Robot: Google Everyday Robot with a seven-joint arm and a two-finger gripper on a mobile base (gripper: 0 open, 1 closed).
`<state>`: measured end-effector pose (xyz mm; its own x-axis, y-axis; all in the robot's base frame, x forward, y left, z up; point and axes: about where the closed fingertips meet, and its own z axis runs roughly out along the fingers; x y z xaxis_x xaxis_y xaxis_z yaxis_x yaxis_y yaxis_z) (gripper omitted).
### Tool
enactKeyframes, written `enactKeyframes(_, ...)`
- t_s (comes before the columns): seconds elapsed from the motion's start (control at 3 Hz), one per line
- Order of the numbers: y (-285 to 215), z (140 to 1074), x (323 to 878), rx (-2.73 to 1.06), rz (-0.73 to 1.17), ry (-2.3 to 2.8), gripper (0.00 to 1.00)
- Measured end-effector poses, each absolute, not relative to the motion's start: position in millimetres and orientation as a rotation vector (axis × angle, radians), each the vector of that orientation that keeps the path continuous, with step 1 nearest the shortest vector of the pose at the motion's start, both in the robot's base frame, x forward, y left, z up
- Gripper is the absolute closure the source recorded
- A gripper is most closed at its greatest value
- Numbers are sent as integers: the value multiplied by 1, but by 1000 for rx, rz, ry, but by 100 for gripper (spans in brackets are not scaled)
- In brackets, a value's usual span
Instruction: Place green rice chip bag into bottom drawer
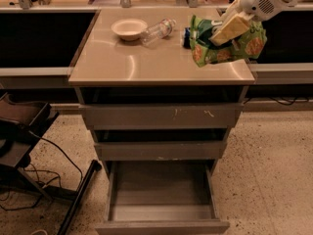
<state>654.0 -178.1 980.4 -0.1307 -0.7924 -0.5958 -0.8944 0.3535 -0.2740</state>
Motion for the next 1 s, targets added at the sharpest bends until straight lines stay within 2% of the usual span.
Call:
enactKeyframes(0.67,-148,1001,562,-1485,183,1827,100)
enactKeyframes(1.0,-145,968,548,-1510,222,1874,100)
